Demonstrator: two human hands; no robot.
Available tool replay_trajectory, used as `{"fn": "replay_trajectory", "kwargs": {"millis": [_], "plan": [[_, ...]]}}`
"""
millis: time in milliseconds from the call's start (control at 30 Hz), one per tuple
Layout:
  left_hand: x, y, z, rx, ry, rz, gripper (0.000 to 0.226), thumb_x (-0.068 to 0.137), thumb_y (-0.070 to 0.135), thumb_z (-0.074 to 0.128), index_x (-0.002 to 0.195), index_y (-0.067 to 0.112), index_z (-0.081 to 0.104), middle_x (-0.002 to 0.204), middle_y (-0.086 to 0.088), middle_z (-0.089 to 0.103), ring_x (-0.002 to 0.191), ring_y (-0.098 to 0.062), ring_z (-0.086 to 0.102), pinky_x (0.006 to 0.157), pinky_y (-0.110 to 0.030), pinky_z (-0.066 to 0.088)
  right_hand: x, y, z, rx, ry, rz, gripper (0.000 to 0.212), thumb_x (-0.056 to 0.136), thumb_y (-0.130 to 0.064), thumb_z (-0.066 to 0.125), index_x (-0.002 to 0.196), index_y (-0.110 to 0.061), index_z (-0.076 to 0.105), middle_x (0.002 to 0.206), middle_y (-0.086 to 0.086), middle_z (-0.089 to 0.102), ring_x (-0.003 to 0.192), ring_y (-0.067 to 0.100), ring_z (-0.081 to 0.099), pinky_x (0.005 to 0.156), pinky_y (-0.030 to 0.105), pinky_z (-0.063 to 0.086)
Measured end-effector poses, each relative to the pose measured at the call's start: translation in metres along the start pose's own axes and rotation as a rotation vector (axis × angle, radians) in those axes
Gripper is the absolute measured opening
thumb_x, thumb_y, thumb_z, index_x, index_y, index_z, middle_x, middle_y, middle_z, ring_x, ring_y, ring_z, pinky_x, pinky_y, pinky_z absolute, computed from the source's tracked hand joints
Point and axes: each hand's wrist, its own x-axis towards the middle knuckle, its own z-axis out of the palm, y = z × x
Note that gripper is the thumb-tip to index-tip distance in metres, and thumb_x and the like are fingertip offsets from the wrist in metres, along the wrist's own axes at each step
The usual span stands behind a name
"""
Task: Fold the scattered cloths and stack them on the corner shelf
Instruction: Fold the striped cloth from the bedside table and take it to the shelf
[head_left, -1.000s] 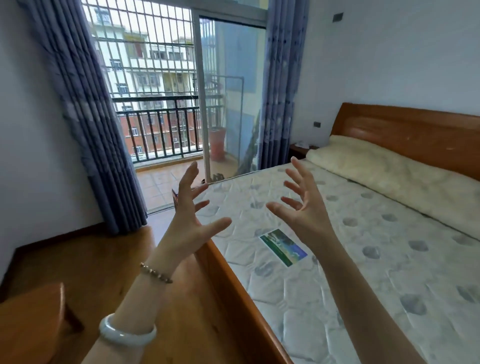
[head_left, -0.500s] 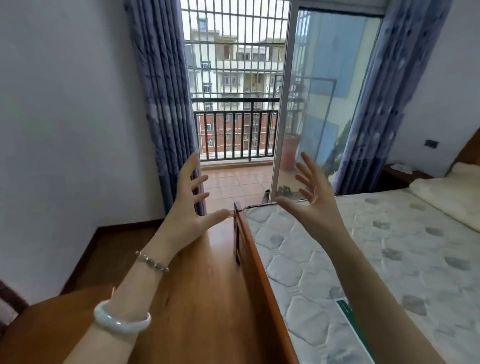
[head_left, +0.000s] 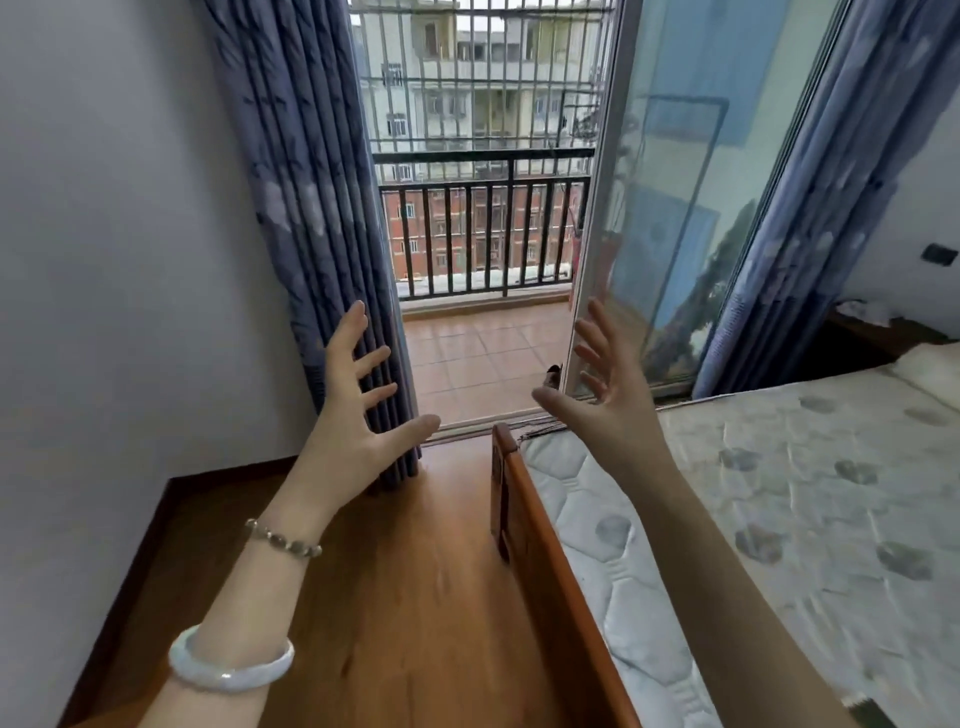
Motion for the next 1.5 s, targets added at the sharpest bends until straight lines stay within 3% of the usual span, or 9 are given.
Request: {"fn": "replay_trajectory", "kwargs": {"millis": [300,500,667,733,867,1000,1133,1267,1500], "plan": [[0.142,-0.141,-0.002,-0.016,-0.05,-0.039,0.106,0.065,0.055,0.075,0.143,0.053,0.004,0.157,0.014,0.005,0.138,-0.002,0.03,0.106,-0.026,0.039,0.136,0.108,0.06,0.001,0.029,0.112,0.095,0.075,-0.01,0.079,0.144,-0.041,0.022,0.148,-0.002,0.037,0.131,0.01,0.04,0.11,0.041,0.036],[0.283,-0.233,0.014,-0.041,-0.111,-0.058,0.103,0.065,0.048,0.075,0.142,0.05,0.006,0.157,0.014,0.007,0.136,-0.001,0.032,0.105,-0.026,0.041,0.26,0.189,0.079,0.011,0.083,0.145,0.094,0.073,-0.018,0.08,0.144,-0.041,0.022,0.149,-0.001,0.037,0.135,0.012,0.039,0.111,0.049,0.035],[0.401,-0.283,0.03,-0.055,-0.122,-0.053,0.101,0.072,0.036,0.078,0.144,0.042,0.006,0.154,0.016,0.008,0.133,0.001,0.033,0.102,-0.021,0.041,0.368,0.234,0.076,-0.003,0.096,0.16,0.092,0.077,-0.011,0.077,0.144,-0.039,0.021,0.151,-0.001,0.035,0.136,0.009,0.036,0.104,0.016,0.033],[0.437,-0.303,0.041,-0.057,-0.124,-0.055,0.104,0.074,0.029,0.079,0.148,0.036,0.006,0.155,0.014,0.009,0.134,-0.004,0.034,0.102,-0.022,0.042,0.404,0.251,0.076,-0.016,0.105,0.177,0.091,0.078,-0.011,0.076,0.145,-0.038,0.02,0.151,-0.001,0.034,0.135,0.009,0.036,0.102,0.013,0.032],[0.5,-0.345,0.069,-0.099,-0.185,-0.052,0.11,0.071,0.035,0.082,0.15,0.031,0.006,0.156,0.01,0.011,0.134,-0.007,0.036,0.098,-0.02,0.044,0.462,0.281,0.075,-0.033,0.142,0.197,0.089,0.079,-0.013,0.076,0.147,-0.036,0.022,0.15,-0.003,0.035,0.137,0.012,0.035,0.113,0.031,0.03],[0.572,-0.392,0.106,-0.198,-0.298,-0.029,0.114,0.06,0.047,0.08,0.148,0.037,0.007,0.157,0.009,0.012,0.134,-0.008,0.036,0.099,-0.028,0.046,0.515,0.315,0.075,-0.058,0.254,0.211,0.082,0.079,-0.011,0.075,0.133,-0.048,0.027,0.144,-0.006,0.038,0.136,0.012,0.035,0.116,0.035,0.028],[0.655,-0.434,0.146,-0.303,-0.445,0.033,0.114,0.059,0.052,0.082,0.146,0.041,0.01,0.157,0.009,0.011,0.134,-0.002,0.035,0.101,-0.033,0.045,0.57,0.358,0.072,-0.109,0.4,0.262,0.09,0.079,-0.011,0.075,0.148,-0.033,0.022,0.15,-0.002,0.036,0.137,0.014,0.034,0.116,0.041,0.028],[0.745,-0.466,0.188,-0.365,-0.596,0.079,0.112,0.061,0.053,0.081,0.146,0.041,0.01,0.157,0.012,0.01,0.128,0.01,0.035,0.101,-0.032,0.045,0.63,0.392,0.064,-0.128,0.583,0.299,0.091,0.076,-0.018,0.076,0.148,-0.033,0.022,0.152,-0.002,0.034,0.136,0.011,0.035,0.116,0.041,0.028],[0.847,-0.488,0.269,-0.489,-0.791,0.132,0.103,0.066,0.036,0.077,0.144,0.039,0.012,0.148,0.017,0.024,0.133,-0.006,0.039,0.1,-0.035,0.046,0.687,0.423,0.035,-0.222,0.822,0.364,0.088,0.08,-0.015,0.075,0.148,-0.035,0.023,0.152,-0.005,0.033,0.137,0.009,0.034,0.115,0.037,0.029]]}}
